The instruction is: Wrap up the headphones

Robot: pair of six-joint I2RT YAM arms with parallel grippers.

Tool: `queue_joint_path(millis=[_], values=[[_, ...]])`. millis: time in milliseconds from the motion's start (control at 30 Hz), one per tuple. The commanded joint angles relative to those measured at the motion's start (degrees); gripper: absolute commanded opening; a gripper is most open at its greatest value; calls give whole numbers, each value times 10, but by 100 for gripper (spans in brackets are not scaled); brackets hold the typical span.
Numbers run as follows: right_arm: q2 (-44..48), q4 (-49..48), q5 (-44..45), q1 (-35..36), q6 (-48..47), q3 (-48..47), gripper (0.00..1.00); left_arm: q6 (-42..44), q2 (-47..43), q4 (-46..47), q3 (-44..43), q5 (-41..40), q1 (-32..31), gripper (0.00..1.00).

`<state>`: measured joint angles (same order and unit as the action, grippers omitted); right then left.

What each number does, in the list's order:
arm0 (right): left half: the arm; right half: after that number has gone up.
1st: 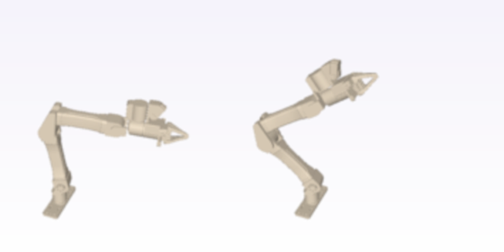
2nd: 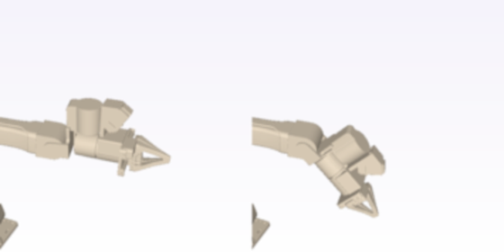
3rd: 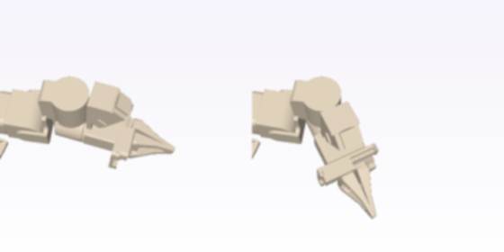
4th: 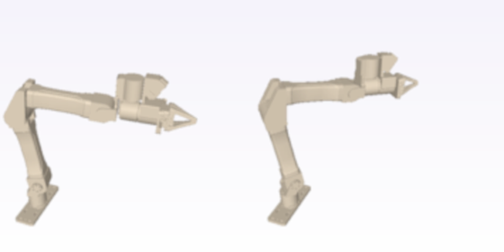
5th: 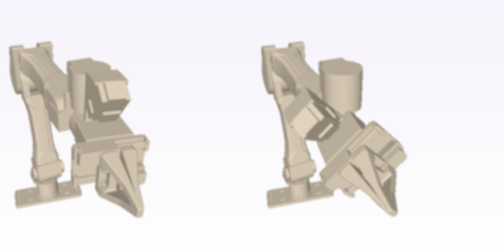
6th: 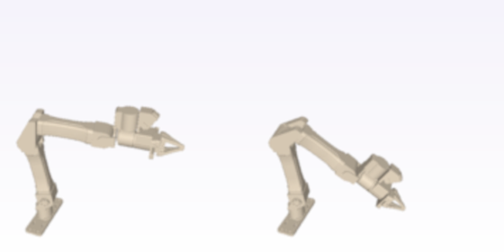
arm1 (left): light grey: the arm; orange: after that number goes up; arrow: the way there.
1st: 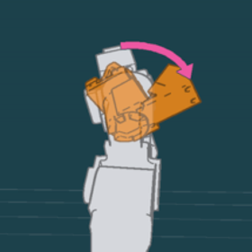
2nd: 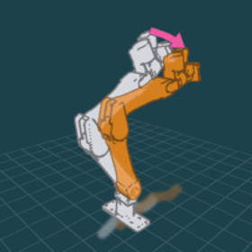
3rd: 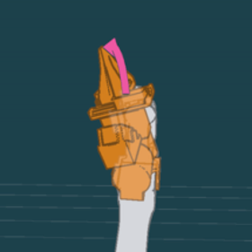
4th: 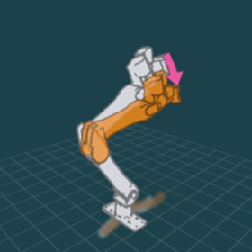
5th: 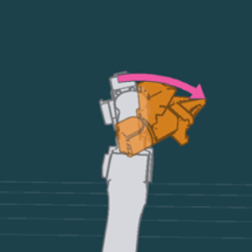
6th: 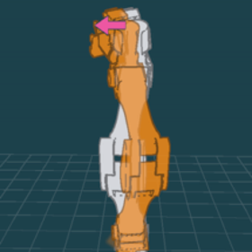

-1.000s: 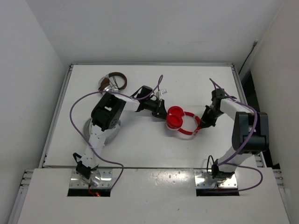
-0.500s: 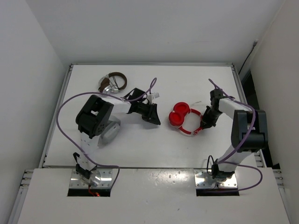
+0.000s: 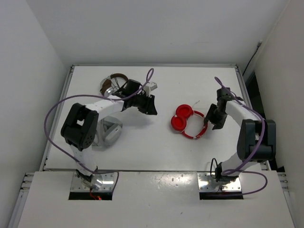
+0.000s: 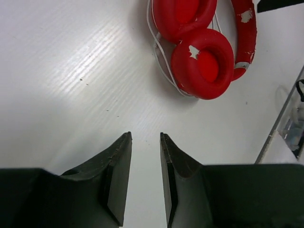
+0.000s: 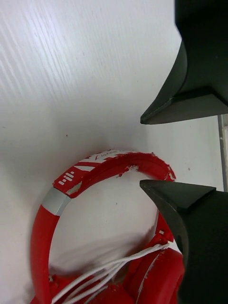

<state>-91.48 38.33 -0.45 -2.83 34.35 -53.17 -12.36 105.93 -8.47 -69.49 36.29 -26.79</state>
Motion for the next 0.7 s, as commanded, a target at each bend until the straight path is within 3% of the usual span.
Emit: queue_joint_path(millis=[0, 133, 167, 233, 267, 300, 333, 467, 667], values=[[43, 8, 24, -6, -46, -40, 50, 69, -72, -12, -7, -60, 5, 36], [95, 18, 19, 6, -129, -73, 55, 126, -98, -106, -39, -111, 5, 48], [103, 13, 19, 6, -146, -82, 67, 133, -98, -128, -49, -141, 5, 57], [119, 6, 10, 13, -182, -82, 78, 133, -98, -178, -60, -162, 10, 58], [139, -3, 5, 13, -220, -82, 83, 138, -98, -183, -60, -156, 20, 70], [153, -12, -7, 13, -235, -75, 96, 139, -107, -183, -50, -140, 26, 99], [166, -29, -18, -3, -252, -68, 100, 139, -115, -176, -32, -140, 26, 100], [224, -53, -61, -33, -336, -20, 100, 132, -149, -168, -2, -174, 38, 100], [275, -66, -50, -70, -361, 51, 100, 121, -172, -142, 54, -179, 50, 100]])
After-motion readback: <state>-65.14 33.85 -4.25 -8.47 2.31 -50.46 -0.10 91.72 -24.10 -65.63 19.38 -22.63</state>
